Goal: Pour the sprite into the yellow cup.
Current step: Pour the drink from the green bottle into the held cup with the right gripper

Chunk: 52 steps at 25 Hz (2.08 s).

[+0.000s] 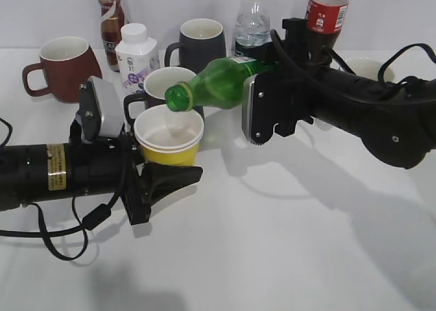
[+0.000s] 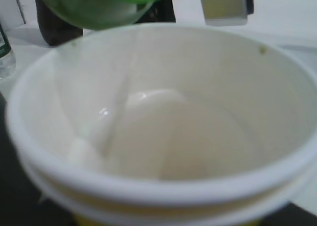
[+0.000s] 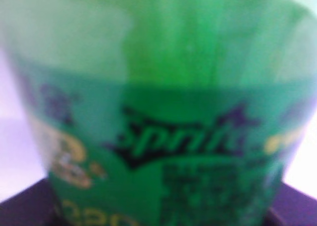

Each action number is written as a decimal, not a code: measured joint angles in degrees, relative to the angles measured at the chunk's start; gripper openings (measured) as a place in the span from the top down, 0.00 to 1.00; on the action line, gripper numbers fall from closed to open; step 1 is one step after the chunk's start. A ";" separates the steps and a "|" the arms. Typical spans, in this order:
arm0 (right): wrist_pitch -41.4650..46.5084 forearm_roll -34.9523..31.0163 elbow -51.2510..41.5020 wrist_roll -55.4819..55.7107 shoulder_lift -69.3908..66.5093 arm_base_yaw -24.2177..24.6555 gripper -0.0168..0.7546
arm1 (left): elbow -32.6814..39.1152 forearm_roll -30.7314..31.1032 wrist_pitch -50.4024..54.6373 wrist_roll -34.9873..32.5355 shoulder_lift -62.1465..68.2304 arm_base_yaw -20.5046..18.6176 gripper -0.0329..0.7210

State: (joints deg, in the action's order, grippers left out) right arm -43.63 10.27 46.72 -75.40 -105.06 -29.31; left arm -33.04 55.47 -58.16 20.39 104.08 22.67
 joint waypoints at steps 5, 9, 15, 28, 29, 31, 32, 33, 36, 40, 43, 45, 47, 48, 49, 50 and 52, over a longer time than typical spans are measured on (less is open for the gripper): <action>-0.38 0.11 0.00 -2.25 0.00 0.00 0.43 | 0.00 0.06 0.05 -0.54 0.00 0.00 0.40; -0.78 0.11 0.00 -4.44 0.00 0.00 0.43 | 0.00 1.01 0.05 -1.45 0.00 0.00 0.41; -2.60 0.11 0.00 -6.97 0.04 0.00 0.43 | 0.00 2.42 0.05 -1.77 0.00 0.00 0.41; -3.51 0.11 0.00 -11.54 0.04 0.00 0.43 | 0.00 4.30 0.05 -1.83 0.00 0.00 0.41; -3.58 0.11 0.00 -11.66 0.04 0.00 0.43 | 0.00 4.41 0.05 -1.83 0.00 0.00 0.41; -3.70 0.11 0.00 -11.79 0.04 0.00 0.43 | 0.00 4.54 0.05 -1.83 0.00 0.00 0.41; -3.69 0.11 0.00 -11.79 0.04 0.00 0.43 | 0.00 4.58 0.05 -1.83 0.00 0.00 0.41; -3.70 0.11 0.00 -11.84 0.04 0.00 0.43 | 0.00 4.60 0.05 -1.83 0.00 0.00 0.41; -3.83 0.11 0.00 -11.92 0.04 0.00 0.43 | 0.00 4.65 0.05 -1.83 0.00 0.00 0.41; -3.88 0.11 0.00 -12.19 0.04 0.00 0.43 | 0.00 4.65 0.07 -1.83 0.00 0.00 0.41; -3.99 0.11 0.00 -12.54 0.04 0.00 0.43 | 0.00 4.72 0.19 -1.83 0.00 0.00 0.41; -4.13 0.11 0.00 -13.36 0.04 0.00 0.43 | 0.00 4.74 0.21 -1.83 0.00 0.00 0.41; -4.56 0.05 0.00 -13.93 0.04 0.00 0.43 | 0.00 4.79 0.25 -1.83 0.00 0.00 0.41; -4.63 0.05 0.00 -14.04 0.06 0.00 0.43 | 0.00 4.79 0.25 -1.83 0.00 0.00 0.41; -4.68 0.05 0.00 -14.10 0.06 0.00 0.43 | 0.00 4.79 0.25 -1.83 0.00 0.00 0.41; -4.68 0.05 0.00 -14.14 0.06 0.00 0.43 | 0.00 4.79 0.25 -1.83 0.00 0.00 0.41; -4.80 0.05 0.00 -14.21 0.06 0.00 0.43 | 0.00 4.79 0.25 -1.83 0.00 0.00 0.41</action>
State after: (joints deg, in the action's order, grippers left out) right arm -48.43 10.32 46.72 -89.61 -105.00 -29.31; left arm -33.04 60.25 -57.91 18.56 104.08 22.67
